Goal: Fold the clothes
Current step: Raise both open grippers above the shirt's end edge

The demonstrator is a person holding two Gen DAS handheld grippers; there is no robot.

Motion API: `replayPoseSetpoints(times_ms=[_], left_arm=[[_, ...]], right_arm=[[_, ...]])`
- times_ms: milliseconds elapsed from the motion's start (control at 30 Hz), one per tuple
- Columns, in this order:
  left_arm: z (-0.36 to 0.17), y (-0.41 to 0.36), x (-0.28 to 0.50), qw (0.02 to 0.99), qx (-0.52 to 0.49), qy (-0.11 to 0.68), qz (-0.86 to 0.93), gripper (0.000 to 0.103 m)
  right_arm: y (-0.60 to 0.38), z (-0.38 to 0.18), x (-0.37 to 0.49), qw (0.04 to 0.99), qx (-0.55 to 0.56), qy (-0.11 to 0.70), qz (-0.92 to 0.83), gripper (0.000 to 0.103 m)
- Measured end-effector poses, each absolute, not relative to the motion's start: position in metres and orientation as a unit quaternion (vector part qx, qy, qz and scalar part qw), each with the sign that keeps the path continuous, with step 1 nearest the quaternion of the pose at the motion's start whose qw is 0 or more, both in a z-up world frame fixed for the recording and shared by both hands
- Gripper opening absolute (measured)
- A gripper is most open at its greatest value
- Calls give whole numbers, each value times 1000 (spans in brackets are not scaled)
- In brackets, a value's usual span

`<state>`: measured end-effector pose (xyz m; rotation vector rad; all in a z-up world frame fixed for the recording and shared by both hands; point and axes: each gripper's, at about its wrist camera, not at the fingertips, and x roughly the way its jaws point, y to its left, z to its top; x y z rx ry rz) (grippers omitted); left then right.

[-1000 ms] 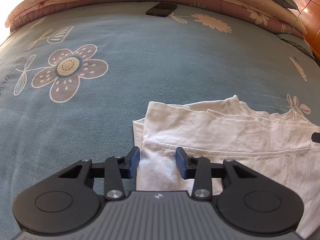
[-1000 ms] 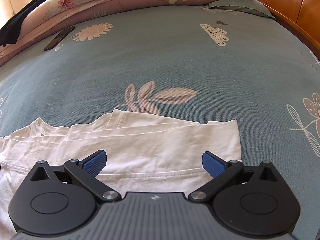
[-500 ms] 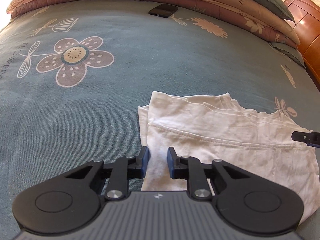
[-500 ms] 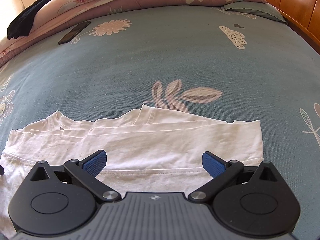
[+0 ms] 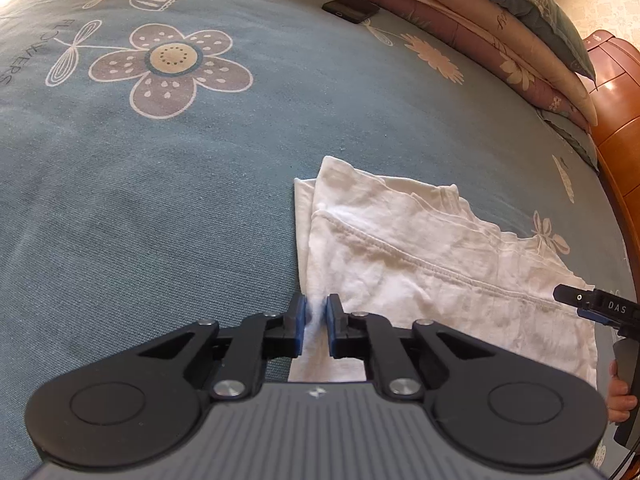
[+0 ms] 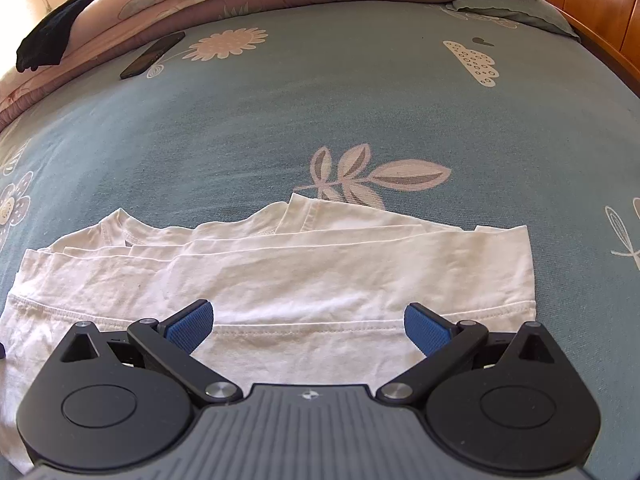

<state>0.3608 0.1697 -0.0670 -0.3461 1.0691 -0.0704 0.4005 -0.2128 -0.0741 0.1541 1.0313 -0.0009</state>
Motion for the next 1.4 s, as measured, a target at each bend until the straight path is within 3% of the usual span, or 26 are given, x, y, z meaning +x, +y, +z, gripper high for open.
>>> replayPoseSetpoints(times_ms=[133,367,567,667,833,1167,1267,1400], left_arm=[[-59,168,358,846,-166,507,-25,1],[-69,174,359,831,-172,529,-11,1],[-64,180,355,834,-177,522,-4,12],[-49,176,341,849,-157,505,1,11],[-45,140,325,847,-105,514,-84,19],[-59,115,311,845,-40,523,-101,20],[-54,98,311,850,-17,512,-123,37],[-46,76,310,855,13,495,-151,38]], right_arm=[[-212,-74,401,867,73,492,2,103],[-212,-76,400,865,76,496,3,103],[-214,-71,397,866,71,495,7,103],[-217,-69,390,865,75,496,11,103],[-215,-70,377,861,74,504,21,103],[-225,-64,346,854,54,516,22,103],[-222,-65,333,851,51,522,30,103],[-208,-71,316,851,25,522,45,103]])
